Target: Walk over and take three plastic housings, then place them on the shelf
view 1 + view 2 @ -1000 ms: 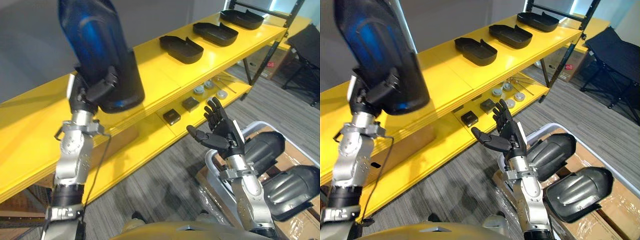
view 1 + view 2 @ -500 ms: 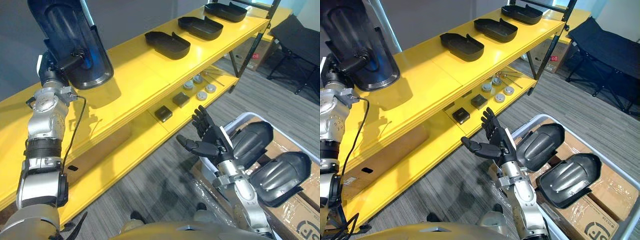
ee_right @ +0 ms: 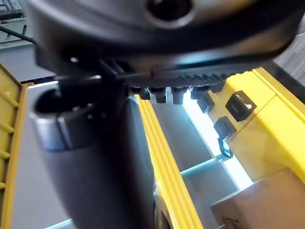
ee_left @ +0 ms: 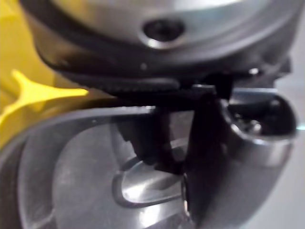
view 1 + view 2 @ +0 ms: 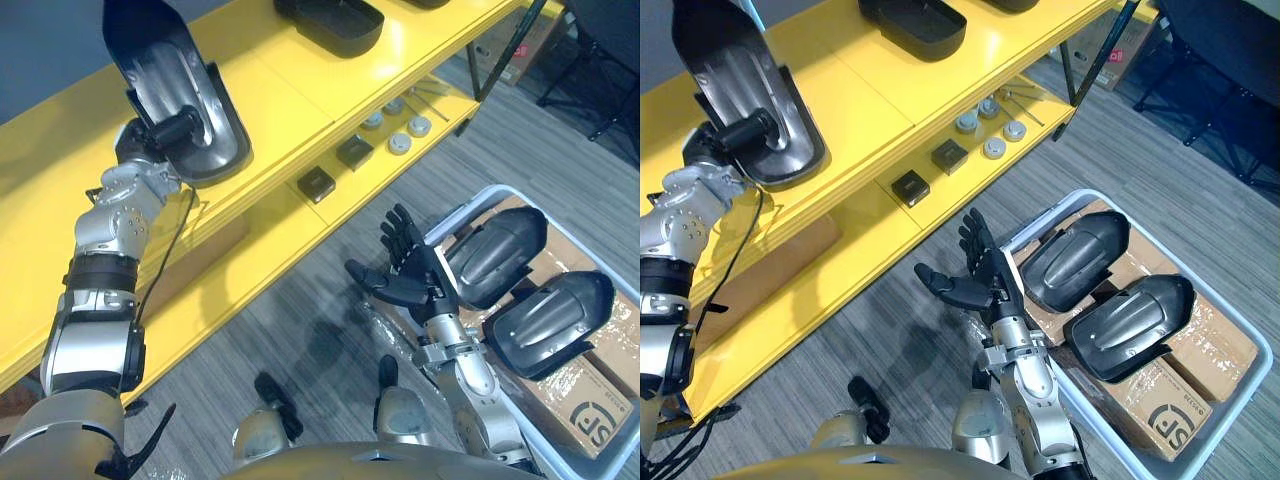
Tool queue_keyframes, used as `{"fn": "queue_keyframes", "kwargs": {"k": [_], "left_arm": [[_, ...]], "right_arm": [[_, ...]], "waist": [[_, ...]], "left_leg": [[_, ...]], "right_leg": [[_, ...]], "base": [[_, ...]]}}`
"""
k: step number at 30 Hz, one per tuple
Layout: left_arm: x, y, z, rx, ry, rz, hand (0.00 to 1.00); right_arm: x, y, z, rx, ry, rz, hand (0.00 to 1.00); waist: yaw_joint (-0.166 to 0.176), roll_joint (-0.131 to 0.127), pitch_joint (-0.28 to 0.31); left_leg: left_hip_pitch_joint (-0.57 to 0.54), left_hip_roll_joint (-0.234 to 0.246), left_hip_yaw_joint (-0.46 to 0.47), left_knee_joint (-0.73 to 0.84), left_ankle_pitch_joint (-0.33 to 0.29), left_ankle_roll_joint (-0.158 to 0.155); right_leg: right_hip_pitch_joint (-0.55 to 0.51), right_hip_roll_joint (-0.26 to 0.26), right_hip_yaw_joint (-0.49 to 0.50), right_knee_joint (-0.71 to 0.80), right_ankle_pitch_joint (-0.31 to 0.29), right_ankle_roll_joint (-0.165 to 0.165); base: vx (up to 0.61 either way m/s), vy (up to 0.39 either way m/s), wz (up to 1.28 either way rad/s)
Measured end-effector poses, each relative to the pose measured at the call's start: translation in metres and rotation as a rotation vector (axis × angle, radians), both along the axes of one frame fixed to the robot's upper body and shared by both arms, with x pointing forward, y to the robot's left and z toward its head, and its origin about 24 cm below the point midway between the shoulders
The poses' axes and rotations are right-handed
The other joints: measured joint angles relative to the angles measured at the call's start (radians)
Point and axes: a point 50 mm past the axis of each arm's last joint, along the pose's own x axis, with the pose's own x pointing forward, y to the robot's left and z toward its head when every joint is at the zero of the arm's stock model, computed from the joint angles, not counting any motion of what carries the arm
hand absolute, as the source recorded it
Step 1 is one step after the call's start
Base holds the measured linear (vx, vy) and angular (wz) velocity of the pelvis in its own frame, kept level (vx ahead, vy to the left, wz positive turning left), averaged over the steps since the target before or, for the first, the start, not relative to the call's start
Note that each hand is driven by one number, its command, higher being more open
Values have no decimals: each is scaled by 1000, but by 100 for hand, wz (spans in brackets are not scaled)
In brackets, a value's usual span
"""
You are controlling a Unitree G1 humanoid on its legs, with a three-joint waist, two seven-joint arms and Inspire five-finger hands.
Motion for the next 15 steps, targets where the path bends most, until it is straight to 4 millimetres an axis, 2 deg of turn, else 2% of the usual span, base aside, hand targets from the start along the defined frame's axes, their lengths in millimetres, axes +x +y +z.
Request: {"fn": "queue_keyframes", "kwargs": {"k": [3,4,8,15], "left_arm": [[0,1,1,-15,0,10,0],[1,1,4,-15,-8,16,100],[3,1,18,-30,-53,51,100],[2,8,27,-75,-95,103,100]], "right_arm": [[0,0,6,6,-25,-1,100],[1,1,7,7,-29,-1,100],[4,3,10,10,-43,8,100],[4,6,11,15,-42,4,100]], "waist": [[1,0,1],[2,-2,2],[3,-4,43],[3,-12,58]], "left_leg": [[-21,7,0,22,-10,0],[-28,7,0,26,-10,1],[-33,11,-2,40,-13,5],[-37,12,-3,41,-13,5]], "right_leg": [[-18,0,5,8,0,0],[-26,-1,6,10,0,0],[-26,-2,7,13,3,-2],[-30,-2,8,13,4,-2]], "base": [[-10,4,-1],[0,0,0],[-35,8,-1],[0,0,0]]}}
